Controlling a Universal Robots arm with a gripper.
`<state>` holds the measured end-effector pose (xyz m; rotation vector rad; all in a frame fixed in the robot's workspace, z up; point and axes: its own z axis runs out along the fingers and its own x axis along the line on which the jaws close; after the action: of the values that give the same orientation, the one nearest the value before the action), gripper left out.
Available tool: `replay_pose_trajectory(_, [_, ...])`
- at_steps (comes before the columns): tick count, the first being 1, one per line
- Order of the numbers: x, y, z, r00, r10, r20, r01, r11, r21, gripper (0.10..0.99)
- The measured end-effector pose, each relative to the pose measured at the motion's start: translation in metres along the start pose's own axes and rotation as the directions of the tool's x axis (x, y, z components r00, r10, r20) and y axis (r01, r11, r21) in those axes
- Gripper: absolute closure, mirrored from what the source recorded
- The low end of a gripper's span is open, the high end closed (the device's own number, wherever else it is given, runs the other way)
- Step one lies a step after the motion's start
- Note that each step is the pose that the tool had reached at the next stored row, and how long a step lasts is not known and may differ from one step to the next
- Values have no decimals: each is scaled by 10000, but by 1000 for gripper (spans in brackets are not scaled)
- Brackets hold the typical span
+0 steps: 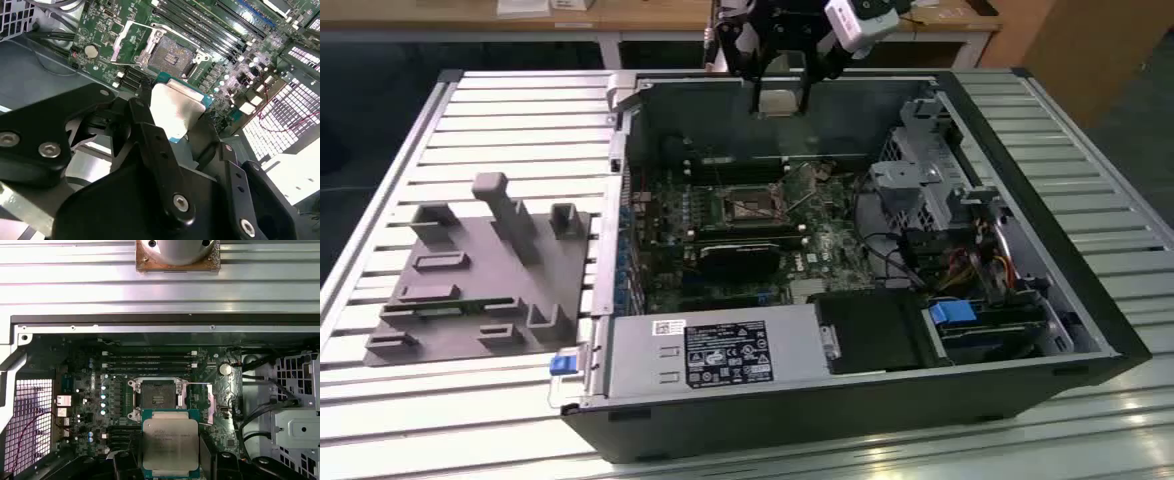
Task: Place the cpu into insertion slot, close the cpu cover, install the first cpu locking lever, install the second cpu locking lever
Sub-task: 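Place the cpu into insertion slot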
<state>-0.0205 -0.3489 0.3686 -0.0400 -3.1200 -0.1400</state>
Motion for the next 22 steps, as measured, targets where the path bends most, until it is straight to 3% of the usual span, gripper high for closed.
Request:
replay_pose_trajectory(9, [0, -2, 17, 10000, 0, 0, 0, 10000, 1, 549])
replay_pose_trajectory(22, [29, -14, 145, 10000, 0, 3, 0, 10000, 1, 549])
